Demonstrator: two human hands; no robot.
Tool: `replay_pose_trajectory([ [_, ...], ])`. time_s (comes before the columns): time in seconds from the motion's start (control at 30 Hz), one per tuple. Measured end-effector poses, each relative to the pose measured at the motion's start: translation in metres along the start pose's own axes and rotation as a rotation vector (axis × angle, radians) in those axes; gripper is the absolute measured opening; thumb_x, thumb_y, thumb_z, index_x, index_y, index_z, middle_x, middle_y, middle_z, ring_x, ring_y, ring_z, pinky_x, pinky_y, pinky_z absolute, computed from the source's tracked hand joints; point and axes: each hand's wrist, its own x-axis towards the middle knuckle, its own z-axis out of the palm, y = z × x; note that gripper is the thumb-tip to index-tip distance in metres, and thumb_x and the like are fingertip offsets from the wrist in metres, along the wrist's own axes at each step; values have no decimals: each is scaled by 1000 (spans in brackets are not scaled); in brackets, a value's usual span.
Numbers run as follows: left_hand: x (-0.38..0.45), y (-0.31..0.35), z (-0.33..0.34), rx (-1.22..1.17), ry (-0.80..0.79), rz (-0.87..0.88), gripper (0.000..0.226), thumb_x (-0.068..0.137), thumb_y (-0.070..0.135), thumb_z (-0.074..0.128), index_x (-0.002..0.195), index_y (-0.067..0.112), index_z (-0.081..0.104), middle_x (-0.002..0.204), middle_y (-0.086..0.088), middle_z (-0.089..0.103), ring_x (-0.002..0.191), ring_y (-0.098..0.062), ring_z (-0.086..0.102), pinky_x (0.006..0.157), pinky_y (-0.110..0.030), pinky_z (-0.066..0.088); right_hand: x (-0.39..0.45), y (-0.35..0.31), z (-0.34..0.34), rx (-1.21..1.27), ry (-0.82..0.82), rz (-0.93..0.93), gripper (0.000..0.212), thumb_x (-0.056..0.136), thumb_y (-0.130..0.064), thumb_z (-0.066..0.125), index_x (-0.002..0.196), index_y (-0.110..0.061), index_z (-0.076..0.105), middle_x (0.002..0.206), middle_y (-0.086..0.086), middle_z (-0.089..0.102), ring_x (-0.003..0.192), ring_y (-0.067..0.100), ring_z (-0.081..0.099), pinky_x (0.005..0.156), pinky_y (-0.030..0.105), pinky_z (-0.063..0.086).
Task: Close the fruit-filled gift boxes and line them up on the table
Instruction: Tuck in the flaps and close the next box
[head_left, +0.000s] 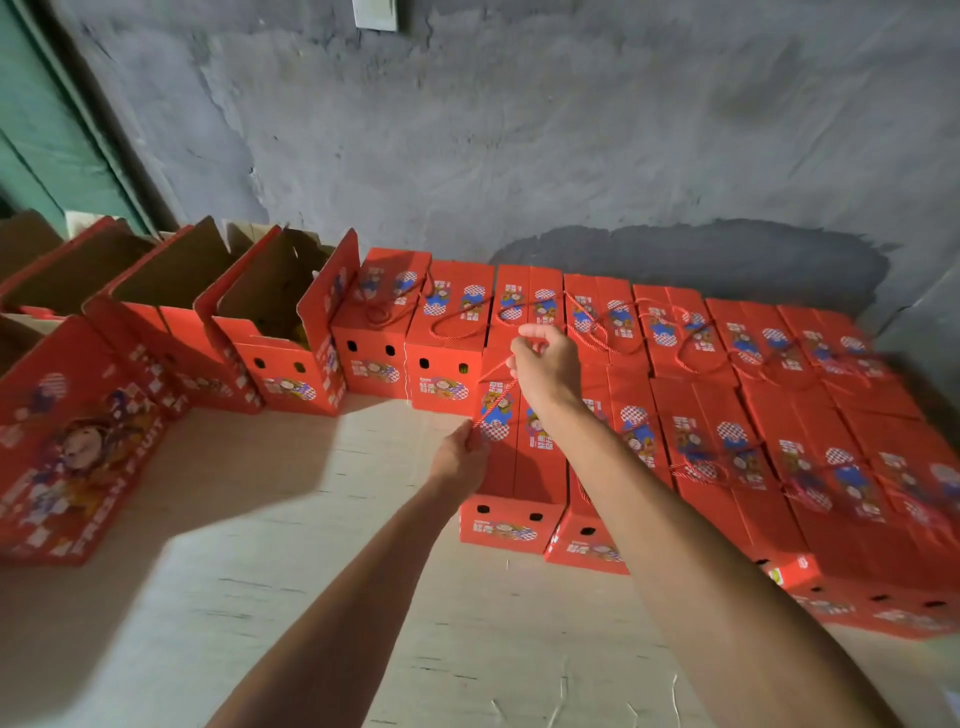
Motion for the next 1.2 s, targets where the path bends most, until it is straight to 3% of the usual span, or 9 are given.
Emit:
replay_pose_trajectory([
  [0.23, -7, 3, 1, 35, 47, 15, 33, 103, 11, 52, 134, 13, 62, 101, -3, 68, 80, -17, 60, 67, -27, 50, -9, 3, 2, -307, 0, -68, 26, 98, -21, 59, 121, -14, 65, 112, 4, 71, 84, 18, 71, 80, 39, 61],
  [0.3, -15, 10, 0, 45, 114, 51, 37, 103, 14, 51, 139, 16, 60, 112, -4, 69, 77, -10, 60, 56, -10, 43, -17, -1, 0, -473, -24, -97, 31, 98, -29, 58, 126, -16, 63, 117, 4, 70, 97, 23, 70, 84, 37, 57],
  [0.43, -45, 32, -14, -36, 170, 182, 40, 100, 14, 58, 141, 16, 59, 116, 8, 63, 83, 12, 59, 74, -9, 47, -37, -13, -10, -733, -46, -123, 36, 96, -39, 59, 127, -20, 64, 121, 7, 71, 109, 32, 68, 80, 34, 47],
  [0.5, -63, 42, -27, -48, 190, 239, 37, 99, 15, 60, 137, 15, 62, 124, 3, 67, 104, 2, 63, 93, -22, 50, -56, -18, -15, -759, -47, -114, 36, 95, -40, 61, 126, -21, 66, 120, 7, 72, 106, 32, 69, 77, 33, 47],
  [0.57, -81, 50, -41, -71, 217, 277, 34, 100, 17, 58, 133, 13, 65, 130, -1, 67, 118, -14, 62, 95, -26, 49, -82, -20, -21, -748, -50, -134, 34, 96, -39, 62, 124, -21, 67, 119, 6, 73, 104, 30, 70, 79, 33, 51],
  [0.73, -132, 49, -78, -121, 272, 368, 27, 100, 9, 56, 123, 7, 70, 119, -2, 72, 103, -12, 67, 77, -4, 47, -149, -23, -22, -669, -50, -223, 28, 97, -39, 60, 118, -22, 68, 115, -2, 75, 98, 22, 71, 80, 35, 58],
  [0.93, -190, 6, -114, -217, 309, 293, 22, 99, 8, 57, 116, 9, 71, 109, 1, 74, 93, -18, 72, 78, -25, 56, -222, -10, 5, -701, -93, -280, 25, 96, -41, 58, 113, -25, 66, 115, -6, 74, 105, 23, 70, 75, 30, 48],
  [1.0, -207, -18, -127, -232, 326, 245, 22, 99, 7, 57, 115, 9, 72, 106, 2, 75, 87, -14, 73, 73, -21, 55, -245, -1, 20, -695, -123, -273, 29, 97, -43, 58, 116, -24, 65, 119, -6, 73, 107, 22, 69, 75, 29, 45],
  [1.2, -261, -69, -156, -279, 377, 120, 23, 99, 10, 54, 117, 13, 70, 100, 4, 76, 82, -8, 74, 68, -17, 52, -305, 26, 39, -637, -173, -297, 35, 98, -48, 58, 118, -21, 65, 116, -6, 74, 102, 21, 70, 82, 35, 55],
])
